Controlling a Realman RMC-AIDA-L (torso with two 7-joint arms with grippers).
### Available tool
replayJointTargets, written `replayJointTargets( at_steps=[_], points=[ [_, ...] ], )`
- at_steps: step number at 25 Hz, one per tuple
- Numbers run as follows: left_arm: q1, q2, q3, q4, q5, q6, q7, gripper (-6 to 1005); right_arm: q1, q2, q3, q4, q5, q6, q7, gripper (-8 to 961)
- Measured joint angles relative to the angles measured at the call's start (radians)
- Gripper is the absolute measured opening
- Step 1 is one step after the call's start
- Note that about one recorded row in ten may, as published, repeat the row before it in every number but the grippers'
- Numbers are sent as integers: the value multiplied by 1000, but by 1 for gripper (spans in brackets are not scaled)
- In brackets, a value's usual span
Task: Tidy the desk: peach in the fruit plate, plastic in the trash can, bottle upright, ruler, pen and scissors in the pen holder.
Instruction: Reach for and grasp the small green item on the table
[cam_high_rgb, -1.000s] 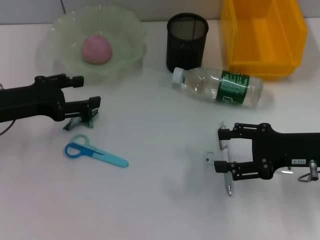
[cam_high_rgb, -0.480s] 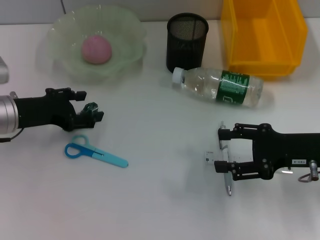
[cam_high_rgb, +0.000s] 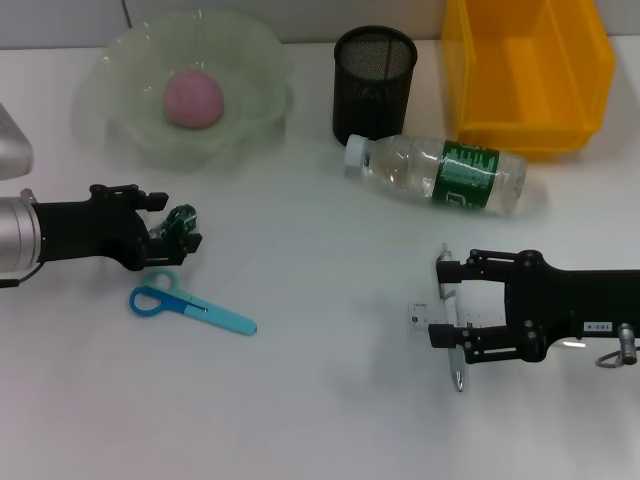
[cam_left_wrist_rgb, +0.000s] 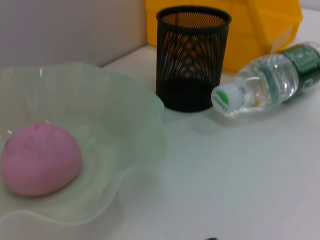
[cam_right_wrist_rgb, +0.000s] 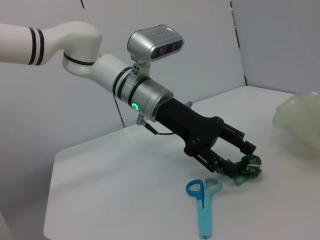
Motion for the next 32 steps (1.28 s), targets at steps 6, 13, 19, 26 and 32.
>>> replayJointTargets(
  at_steps=[6,13,19,26,32],
  points=[
    [-7,-9,0,1,15,-19,3,774,0,1,-1,1,0,0,1,820],
    [-15,-12,1,7,31,-24,4,718,0,1,1,3,0,0,2,820],
    [-17,-26,3,26,56,-44,4,549,1,2,1,3,0,0,2,820],
    [-26,-27,17,26,64,-59,4,288,0,2,3,2,0,0,2,819],
    [-33,-27,16,26,64,-60,-6,130,0,1,4,2,0,0,2,819]
  ],
)
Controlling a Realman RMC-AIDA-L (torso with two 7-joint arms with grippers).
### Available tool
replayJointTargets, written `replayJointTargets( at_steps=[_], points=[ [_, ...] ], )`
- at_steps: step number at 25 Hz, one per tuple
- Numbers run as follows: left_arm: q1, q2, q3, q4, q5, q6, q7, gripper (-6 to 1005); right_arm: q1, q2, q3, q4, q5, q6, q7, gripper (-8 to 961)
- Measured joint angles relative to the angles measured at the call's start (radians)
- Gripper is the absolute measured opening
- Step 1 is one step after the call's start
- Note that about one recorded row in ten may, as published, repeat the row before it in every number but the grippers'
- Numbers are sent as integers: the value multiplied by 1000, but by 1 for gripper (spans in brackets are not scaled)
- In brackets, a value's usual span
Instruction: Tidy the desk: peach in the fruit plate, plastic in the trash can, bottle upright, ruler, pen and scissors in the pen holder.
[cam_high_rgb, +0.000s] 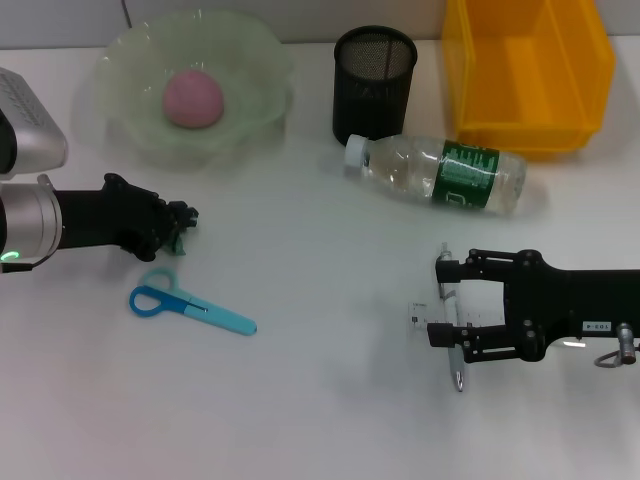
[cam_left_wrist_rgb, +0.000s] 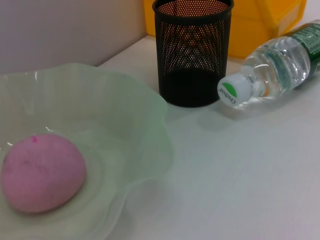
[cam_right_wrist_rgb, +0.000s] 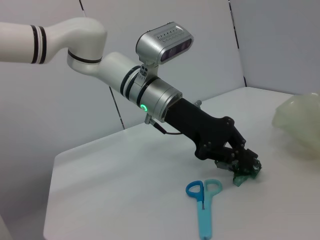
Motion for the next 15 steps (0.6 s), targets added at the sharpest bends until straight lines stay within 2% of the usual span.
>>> replayJointTargets(
  at_steps=[5,10,15],
  points=[
    [-2,0,-12,12,-41,23,-20,31,0,0,1,0,0,0,0,819],
    [2,10,-31,15,-172,102,-31,11,0,1,1,0,4,-6,0,819],
    [0,13,-138,-12,-299,255,-32,6,0,5,21,2,14,-14,10,819]
  ],
)
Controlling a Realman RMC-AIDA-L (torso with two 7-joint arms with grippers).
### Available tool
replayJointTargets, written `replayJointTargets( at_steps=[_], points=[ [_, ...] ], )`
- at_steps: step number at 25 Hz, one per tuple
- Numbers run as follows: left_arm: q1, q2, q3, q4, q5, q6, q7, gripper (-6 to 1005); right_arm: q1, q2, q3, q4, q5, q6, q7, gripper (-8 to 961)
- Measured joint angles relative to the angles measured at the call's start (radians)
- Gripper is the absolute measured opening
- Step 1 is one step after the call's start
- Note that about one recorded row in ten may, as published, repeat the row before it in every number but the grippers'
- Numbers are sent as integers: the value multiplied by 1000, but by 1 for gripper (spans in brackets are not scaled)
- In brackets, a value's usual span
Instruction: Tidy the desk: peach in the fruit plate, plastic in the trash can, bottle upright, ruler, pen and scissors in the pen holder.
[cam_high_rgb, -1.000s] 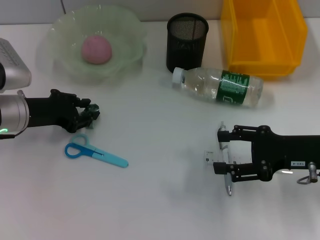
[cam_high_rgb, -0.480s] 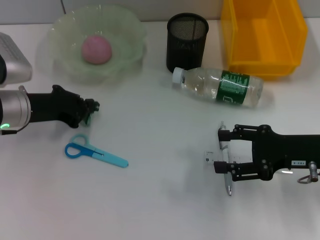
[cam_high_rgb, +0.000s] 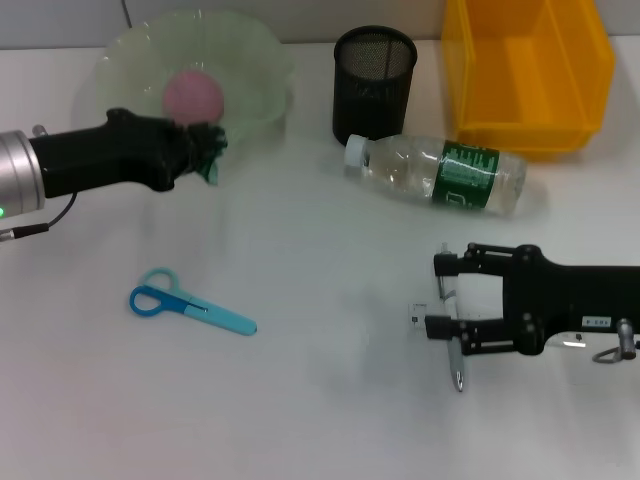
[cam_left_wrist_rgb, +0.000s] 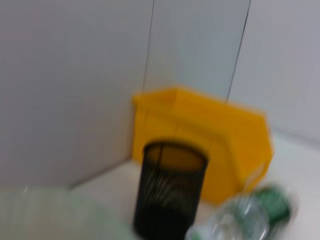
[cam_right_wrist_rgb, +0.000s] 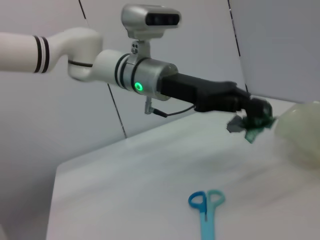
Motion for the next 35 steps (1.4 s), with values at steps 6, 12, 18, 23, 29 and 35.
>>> replayJointTargets(
  at_steps=[6,12,18,23,29,35],
  points=[
    [-6,1,-38,-85,-126,144,0,7,0,0,49,38,63,-35,30,819],
    [-19,-10,-36,-175,-206,207,3,7,1,-3,51,74,130,-81,65,819],
    [-56,-13,-39,-264,-231,254,9,6,20,4,52,110,156,-79,103,819],
    [-86,-18,-36,-332,-252,274,14,6,42,11,52,155,182,-70,99,819],
    [-131,-22,-33,-455,-293,279,23,6,73,20,52,214,206,-65,69,818],
    [-140,-25,-32,-479,-293,282,23,6,100,23,58,286,237,-34,10,818]
  ],
)
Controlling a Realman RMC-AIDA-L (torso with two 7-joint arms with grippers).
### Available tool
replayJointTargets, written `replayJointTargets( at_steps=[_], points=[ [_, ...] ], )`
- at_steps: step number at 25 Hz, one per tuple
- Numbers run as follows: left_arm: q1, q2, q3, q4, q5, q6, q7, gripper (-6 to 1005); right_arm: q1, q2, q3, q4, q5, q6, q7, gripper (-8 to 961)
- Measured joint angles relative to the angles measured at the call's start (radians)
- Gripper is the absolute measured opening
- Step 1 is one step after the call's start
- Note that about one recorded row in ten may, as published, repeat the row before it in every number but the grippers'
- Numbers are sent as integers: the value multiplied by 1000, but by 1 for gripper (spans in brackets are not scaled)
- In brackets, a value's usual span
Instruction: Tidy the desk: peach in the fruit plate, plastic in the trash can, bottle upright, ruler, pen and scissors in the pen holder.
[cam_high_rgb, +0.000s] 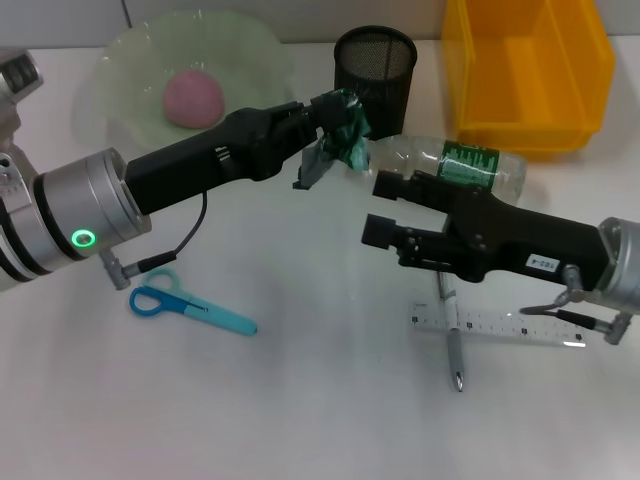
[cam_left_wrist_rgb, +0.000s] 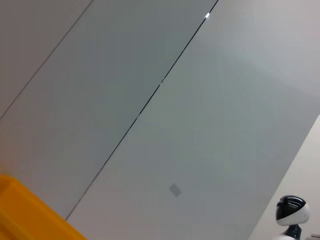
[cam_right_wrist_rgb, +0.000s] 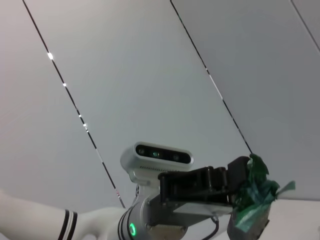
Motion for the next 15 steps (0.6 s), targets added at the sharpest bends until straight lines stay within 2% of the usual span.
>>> replayJointTargets(
  at_steps=[15],
  points=[
    [-14,-2,0,-46,1,35,1,7,49,2,2,62,9,31,-35,799]
  ],
)
